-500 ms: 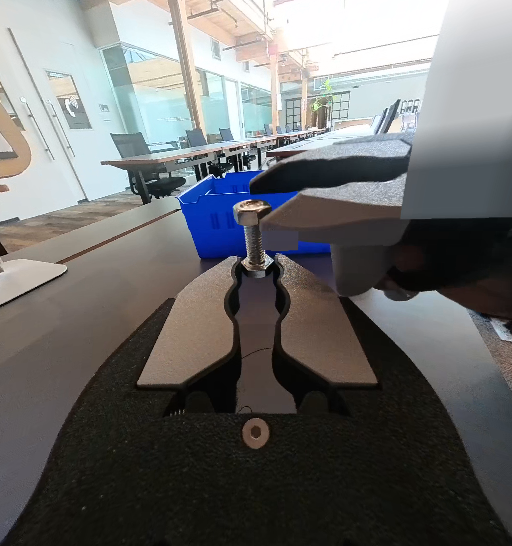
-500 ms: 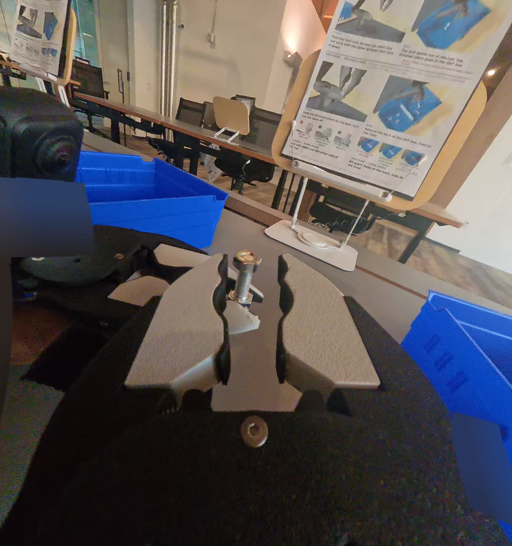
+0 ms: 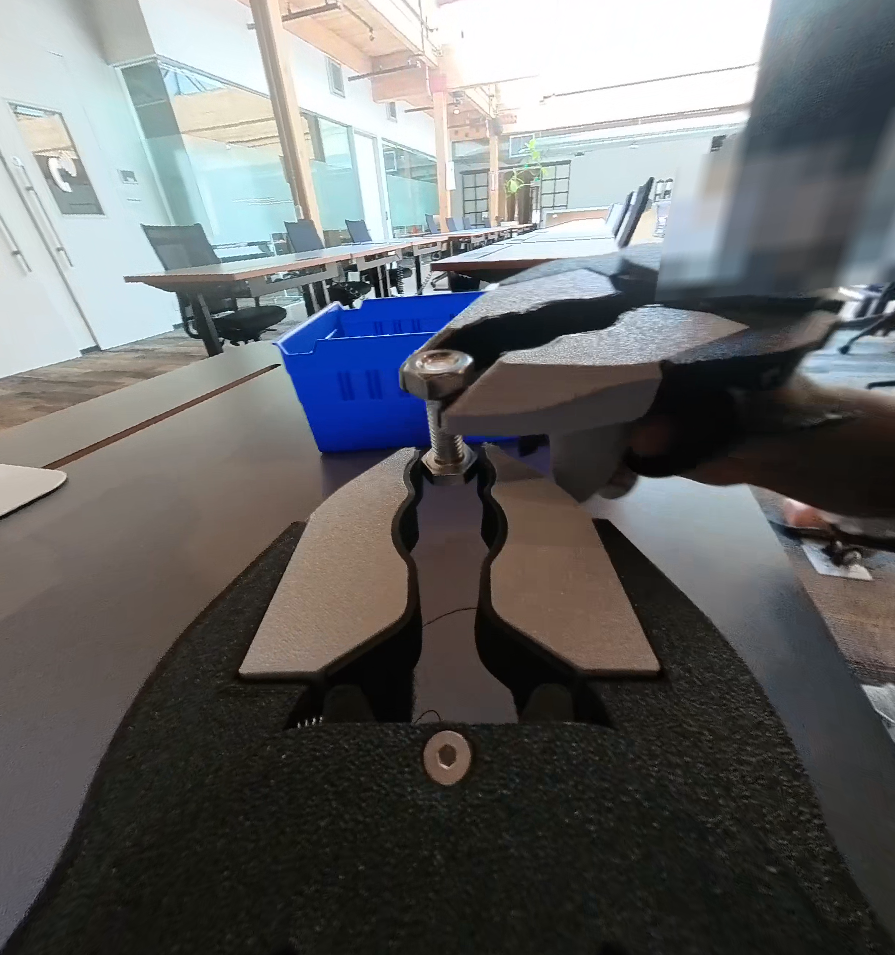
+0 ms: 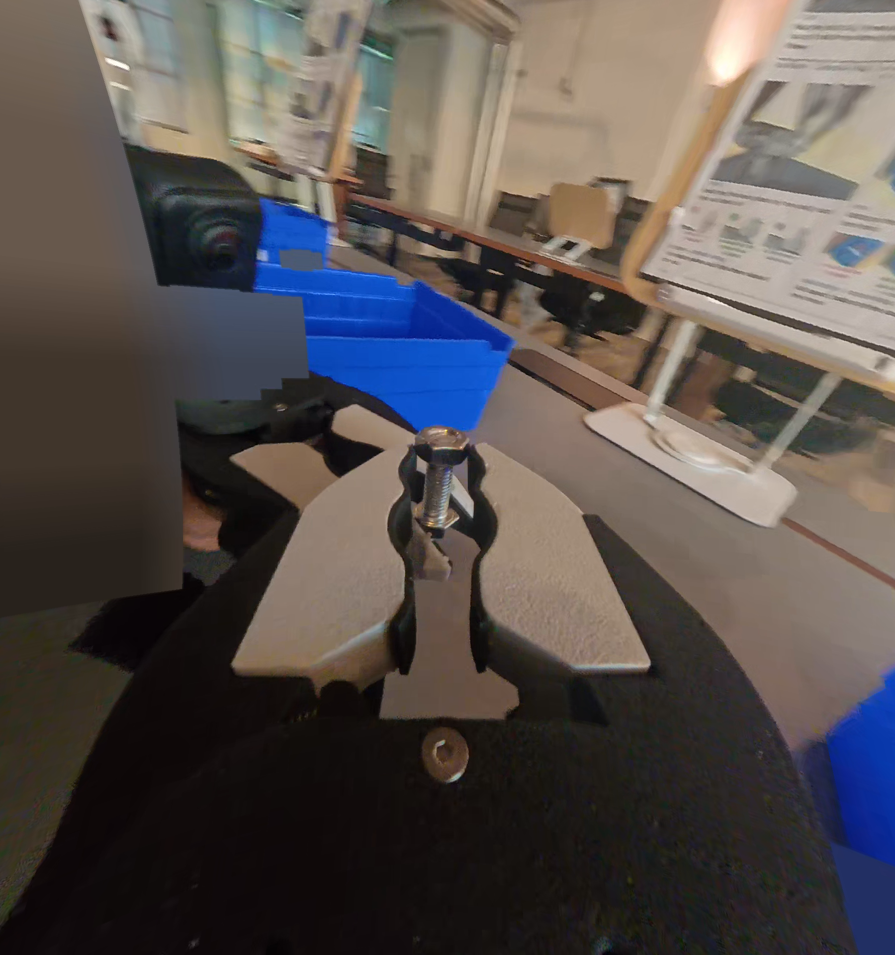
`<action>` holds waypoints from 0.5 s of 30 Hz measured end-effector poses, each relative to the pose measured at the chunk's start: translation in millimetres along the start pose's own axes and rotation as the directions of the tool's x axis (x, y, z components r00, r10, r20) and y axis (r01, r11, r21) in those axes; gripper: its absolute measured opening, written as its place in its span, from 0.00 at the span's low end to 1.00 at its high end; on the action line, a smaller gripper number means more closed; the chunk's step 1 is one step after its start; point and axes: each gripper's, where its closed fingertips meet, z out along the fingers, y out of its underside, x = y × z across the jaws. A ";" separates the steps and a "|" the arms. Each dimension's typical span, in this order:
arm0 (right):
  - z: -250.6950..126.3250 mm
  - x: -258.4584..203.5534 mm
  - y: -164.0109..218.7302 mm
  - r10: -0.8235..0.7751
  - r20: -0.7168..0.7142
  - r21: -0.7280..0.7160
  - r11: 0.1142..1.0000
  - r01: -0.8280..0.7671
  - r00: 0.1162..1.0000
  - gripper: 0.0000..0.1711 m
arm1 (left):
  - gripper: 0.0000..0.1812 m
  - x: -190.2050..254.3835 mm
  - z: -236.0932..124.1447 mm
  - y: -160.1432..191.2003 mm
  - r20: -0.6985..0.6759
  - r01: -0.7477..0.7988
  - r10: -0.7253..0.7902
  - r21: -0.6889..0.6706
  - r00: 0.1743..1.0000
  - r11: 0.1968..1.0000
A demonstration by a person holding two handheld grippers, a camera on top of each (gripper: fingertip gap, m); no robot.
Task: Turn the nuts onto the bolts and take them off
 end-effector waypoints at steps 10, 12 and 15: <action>-19.9 -22.1 -1.7 0.045 0.835 0.046 0.988 -0.150 0.548 0.10 | 0.11 27.3 -0.5 -1.7 -0.203 0.016 -0.015 0.008 0.979 1.000; -22.6 -26.0 -2.0 0.062 0.916 0.007 0.985 -0.170 0.397 0.11 | 0.11 31.8 -1.0 -2.3 -0.232 0.016 -0.013 0.012 0.973 1.000; -23.8 -29.9 -1.2 0.102 0.972 -0.063 0.981 -0.183 0.210 0.11 | 0.11 36.1 -1.4 -2.2 -0.258 0.012 -0.008 0.012 0.966 1.000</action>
